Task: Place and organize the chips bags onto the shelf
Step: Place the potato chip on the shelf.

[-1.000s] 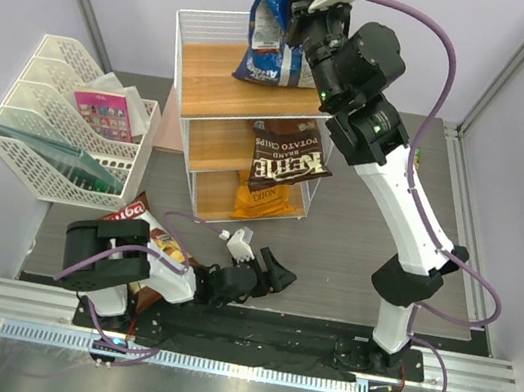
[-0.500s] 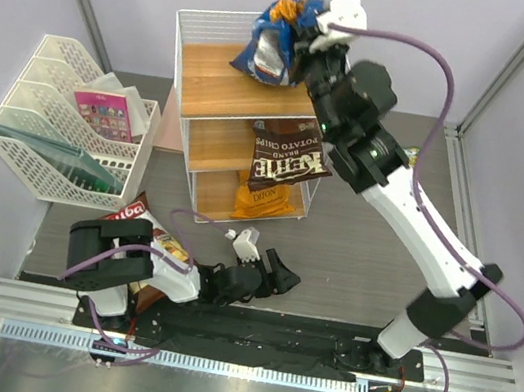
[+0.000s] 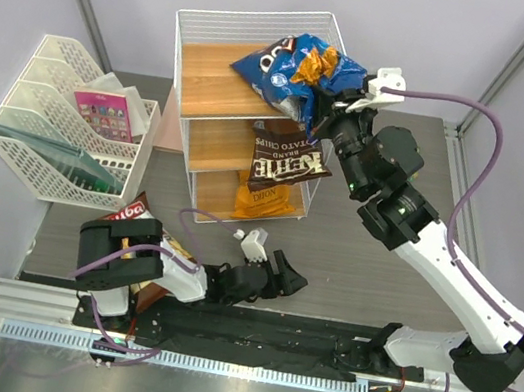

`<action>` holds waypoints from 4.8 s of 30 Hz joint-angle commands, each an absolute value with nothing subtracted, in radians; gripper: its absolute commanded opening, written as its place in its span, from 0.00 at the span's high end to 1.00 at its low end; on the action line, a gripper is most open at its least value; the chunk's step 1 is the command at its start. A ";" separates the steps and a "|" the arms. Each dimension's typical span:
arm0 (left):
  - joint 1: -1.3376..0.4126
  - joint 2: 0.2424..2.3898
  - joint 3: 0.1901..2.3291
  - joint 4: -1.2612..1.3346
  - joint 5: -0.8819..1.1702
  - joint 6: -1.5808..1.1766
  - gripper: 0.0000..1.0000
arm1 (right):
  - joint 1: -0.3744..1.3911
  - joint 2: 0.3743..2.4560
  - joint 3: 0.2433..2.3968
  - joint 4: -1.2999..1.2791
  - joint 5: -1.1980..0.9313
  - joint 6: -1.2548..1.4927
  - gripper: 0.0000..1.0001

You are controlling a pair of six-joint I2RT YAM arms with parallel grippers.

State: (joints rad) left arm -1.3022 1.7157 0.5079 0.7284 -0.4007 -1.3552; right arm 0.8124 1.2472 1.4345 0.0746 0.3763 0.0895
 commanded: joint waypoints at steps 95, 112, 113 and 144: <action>-1.313 1.824 0.440 0.502 -0.273 -1.302 0.24 | 0.976 1.258 1.284 0.385 0.508 0.247 0.97; -1.315 1.844 0.442 0.517 -0.261 -1.304 0.24 | 1.037 1.189 1.014 0.863 0.805 0.255 0.99; -1.313 1.842 0.440 0.517 -0.261 -1.305 0.24 | 1.037 1.213 1.023 0.874 0.807 0.256 0.99; -1.313 1.835 0.397 0.541 -0.267 -1.313 0.24 | 0.996 1.479 1.339 0.762 0.804 0.207 0.99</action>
